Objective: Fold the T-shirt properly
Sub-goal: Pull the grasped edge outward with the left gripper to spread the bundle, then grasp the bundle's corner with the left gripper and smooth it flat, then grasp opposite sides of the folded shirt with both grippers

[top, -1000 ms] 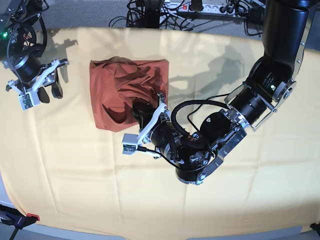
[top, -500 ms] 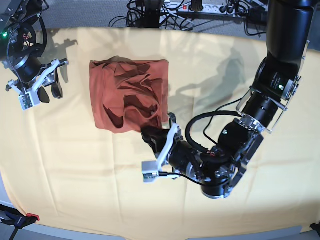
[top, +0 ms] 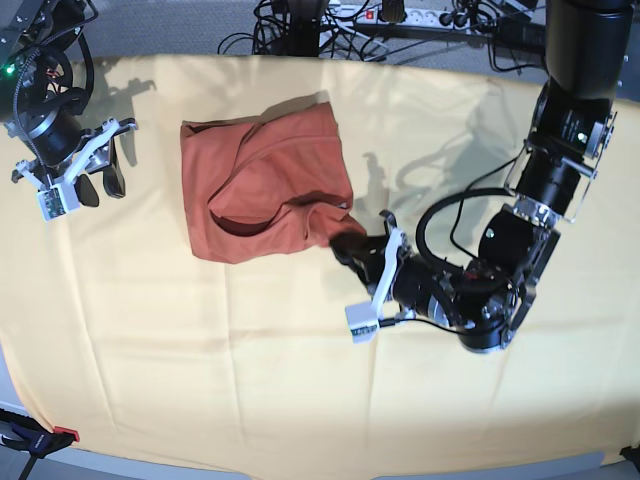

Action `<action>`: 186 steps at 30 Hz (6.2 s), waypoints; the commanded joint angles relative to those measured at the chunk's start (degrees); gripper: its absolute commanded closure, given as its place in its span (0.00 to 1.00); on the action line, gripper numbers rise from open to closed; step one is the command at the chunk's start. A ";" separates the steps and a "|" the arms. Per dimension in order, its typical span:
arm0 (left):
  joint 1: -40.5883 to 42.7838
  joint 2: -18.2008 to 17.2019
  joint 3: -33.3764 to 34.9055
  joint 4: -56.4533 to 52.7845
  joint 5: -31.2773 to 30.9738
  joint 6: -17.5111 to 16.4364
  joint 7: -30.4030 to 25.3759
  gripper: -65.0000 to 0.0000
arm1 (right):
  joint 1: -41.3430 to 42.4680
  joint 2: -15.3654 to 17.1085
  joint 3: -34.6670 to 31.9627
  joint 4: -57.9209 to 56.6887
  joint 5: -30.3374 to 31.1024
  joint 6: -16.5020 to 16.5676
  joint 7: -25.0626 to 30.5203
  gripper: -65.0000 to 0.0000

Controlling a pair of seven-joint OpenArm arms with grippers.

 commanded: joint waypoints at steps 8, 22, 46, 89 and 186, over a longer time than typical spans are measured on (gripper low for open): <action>0.35 -0.90 -0.55 0.79 12.04 -0.43 -0.40 1.00 | 0.44 0.70 0.26 0.96 0.87 -0.02 1.49 0.59; -2.16 -4.20 -0.55 0.81 17.49 5.33 -12.70 0.52 | 0.44 0.70 0.26 0.96 4.22 1.31 1.46 0.59; 3.54 -3.91 -0.31 18.62 -15.46 -0.43 -0.40 0.52 | 0.46 0.72 0.26 0.96 4.22 1.29 1.84 0.59; 19.17 -4.55 -0.44 18.80 5.38 -0.43 -0.40 1.00 | 0.46 0.72 0.26 0.94 4.20 1.27 1.92 0.59; 23.82 -8.17 8.07 27.15 22.93 -0.43 -12.57 1.00 | 32.96 6.51 -42.27 -40.72 -6.75 3.97 9.79 1.00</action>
